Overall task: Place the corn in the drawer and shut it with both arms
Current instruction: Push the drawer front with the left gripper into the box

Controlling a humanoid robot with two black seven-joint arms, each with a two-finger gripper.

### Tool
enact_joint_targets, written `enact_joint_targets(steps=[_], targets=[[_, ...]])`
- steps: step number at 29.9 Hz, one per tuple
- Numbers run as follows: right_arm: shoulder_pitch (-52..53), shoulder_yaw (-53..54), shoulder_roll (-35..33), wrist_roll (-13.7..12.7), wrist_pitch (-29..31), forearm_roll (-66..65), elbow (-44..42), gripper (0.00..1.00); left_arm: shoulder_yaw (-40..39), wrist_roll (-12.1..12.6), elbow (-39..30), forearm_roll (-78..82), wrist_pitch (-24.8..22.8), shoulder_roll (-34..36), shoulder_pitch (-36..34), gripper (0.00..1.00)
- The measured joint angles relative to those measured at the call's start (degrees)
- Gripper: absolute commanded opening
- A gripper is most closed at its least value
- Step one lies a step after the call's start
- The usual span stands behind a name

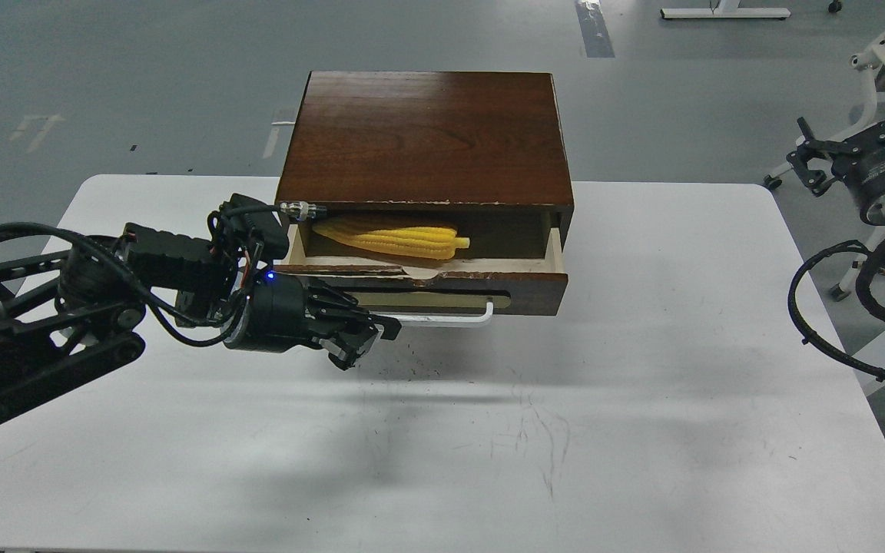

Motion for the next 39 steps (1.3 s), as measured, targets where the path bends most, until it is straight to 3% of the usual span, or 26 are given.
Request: enact_joint_targets(steps=[39], targets=[[0.1,0.0,-0.2,0.1,0.0,0.0,-0.7,1.00,-0.6,-0.1,6.0,-2.4,0.0,-3.6,-2.5,0.00]])
